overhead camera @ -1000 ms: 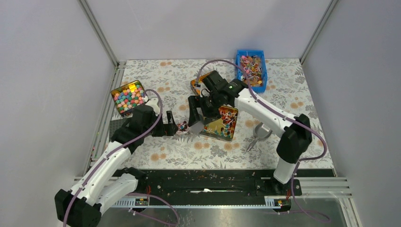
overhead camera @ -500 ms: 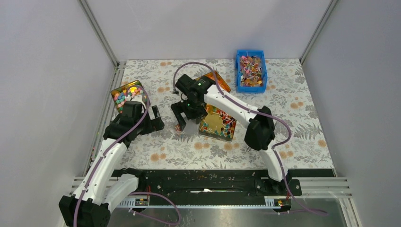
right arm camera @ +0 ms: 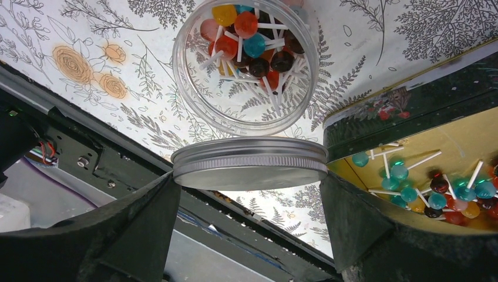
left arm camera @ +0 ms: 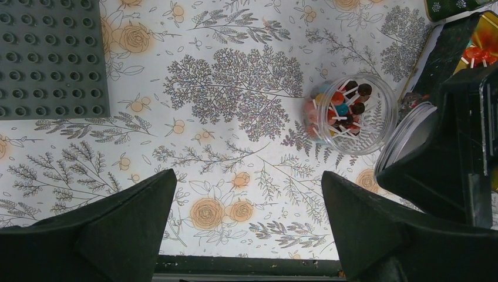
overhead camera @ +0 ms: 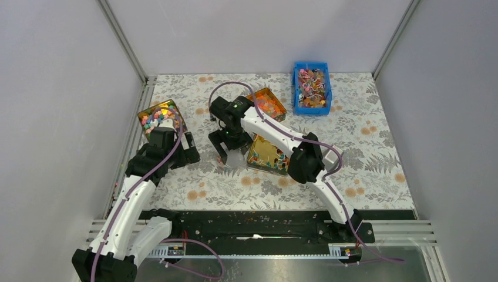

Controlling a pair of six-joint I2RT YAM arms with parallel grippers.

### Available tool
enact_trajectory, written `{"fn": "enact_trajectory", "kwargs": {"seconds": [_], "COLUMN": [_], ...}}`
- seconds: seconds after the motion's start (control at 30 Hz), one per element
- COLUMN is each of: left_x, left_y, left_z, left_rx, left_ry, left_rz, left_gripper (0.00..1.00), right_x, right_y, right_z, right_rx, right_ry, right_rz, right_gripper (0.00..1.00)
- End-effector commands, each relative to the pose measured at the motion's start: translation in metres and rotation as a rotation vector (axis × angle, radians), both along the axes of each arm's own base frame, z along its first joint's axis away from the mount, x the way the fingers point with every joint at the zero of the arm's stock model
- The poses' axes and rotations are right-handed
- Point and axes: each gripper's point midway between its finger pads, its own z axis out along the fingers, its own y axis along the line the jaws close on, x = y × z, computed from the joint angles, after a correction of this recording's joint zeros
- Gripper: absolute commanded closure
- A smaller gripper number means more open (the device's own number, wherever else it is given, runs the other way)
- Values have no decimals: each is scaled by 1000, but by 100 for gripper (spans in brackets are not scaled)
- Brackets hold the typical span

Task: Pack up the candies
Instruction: Close the bottle lid on the packing bottle.

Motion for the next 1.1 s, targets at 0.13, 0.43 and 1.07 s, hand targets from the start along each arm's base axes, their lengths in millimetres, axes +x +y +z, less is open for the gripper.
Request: {"fn": "enact_trajectory", "kwargs": {"seconds": [0.13,0.43,1.07], "left_x": [7,17,32], "left_y": [-2,-17,-36], "left_z": [1,-6,-37], "left_rx": [-17,-129,-318], "left_ry": [-19,-23,42], "left_rz": [12,38,60], "left_gripper": [1,1,21], "right_x": [7,11,20], "right_y": [14,27,35], "right_z": [7,3,-1], "right_rx": [44,88,106], "right_ry": [-35,-32,-62], "right_rz": [1,-14,-34], "right_gripper": [11,11,9]}}
